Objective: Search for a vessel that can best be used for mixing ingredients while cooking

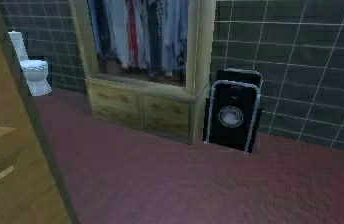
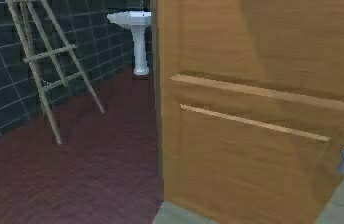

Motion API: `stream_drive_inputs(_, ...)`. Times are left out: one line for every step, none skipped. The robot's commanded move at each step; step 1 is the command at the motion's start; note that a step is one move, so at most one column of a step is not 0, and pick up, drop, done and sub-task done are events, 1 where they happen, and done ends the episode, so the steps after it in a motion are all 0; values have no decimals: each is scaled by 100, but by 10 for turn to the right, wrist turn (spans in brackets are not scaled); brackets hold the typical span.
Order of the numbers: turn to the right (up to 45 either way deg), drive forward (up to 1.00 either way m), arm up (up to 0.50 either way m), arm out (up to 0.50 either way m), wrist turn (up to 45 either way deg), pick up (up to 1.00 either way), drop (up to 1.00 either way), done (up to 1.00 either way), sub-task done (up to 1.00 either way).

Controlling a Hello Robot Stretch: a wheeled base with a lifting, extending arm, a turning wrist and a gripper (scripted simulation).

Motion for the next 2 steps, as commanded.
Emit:
stream_drive_inputs(0, 75, 0, 0, 0, 0, 0, 0, 0)
stream_drive_inputs(-150, 0, 0, 0, 0, 0, 0, 0, 0)
